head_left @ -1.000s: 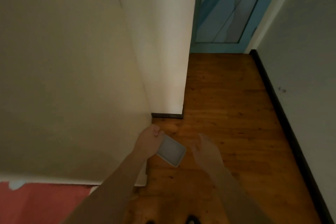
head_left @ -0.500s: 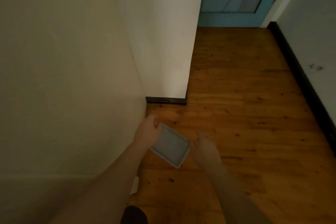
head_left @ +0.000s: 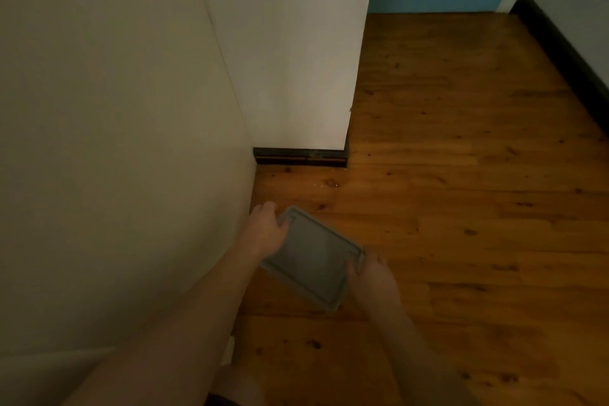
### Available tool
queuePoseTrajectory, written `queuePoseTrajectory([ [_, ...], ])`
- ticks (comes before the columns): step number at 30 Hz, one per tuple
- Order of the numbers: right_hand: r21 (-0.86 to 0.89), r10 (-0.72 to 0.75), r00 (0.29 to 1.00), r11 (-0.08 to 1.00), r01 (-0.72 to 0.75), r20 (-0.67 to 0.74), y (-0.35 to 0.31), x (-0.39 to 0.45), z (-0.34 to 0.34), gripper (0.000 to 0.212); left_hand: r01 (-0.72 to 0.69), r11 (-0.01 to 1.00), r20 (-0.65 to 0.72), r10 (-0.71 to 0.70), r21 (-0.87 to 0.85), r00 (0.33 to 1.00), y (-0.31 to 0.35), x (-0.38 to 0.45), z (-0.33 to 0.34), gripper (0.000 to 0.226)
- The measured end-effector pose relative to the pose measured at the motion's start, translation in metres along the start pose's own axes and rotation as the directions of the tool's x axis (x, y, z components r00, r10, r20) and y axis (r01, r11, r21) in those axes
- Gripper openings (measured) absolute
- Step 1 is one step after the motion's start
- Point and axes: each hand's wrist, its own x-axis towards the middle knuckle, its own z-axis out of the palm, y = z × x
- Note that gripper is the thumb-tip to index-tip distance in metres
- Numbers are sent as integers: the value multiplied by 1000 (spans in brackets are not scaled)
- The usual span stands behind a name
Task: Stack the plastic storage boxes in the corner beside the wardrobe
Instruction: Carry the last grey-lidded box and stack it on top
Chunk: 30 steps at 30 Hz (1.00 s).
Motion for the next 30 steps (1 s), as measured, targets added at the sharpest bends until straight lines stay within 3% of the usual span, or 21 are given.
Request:
queuePoseTrajectory([
  [7,54,71,997,996,-69,-41,17,27,51,62,16,996,28,-19,91,999,-31,42,37,57],
  [16,157,130,991,980,-124,-31,29,31,83,78,14,993,193,-38,121,981,-55,61,69,62],
  [20,114,145,989,983,-143,-11,29,35,87,84,8,995,171,-25,103,985,-53,63,75,71],
  [30,199,154,986,970,-139,-58,25,29,53,81,-65,995,86,59,69,995,-34,45,64,88],
])
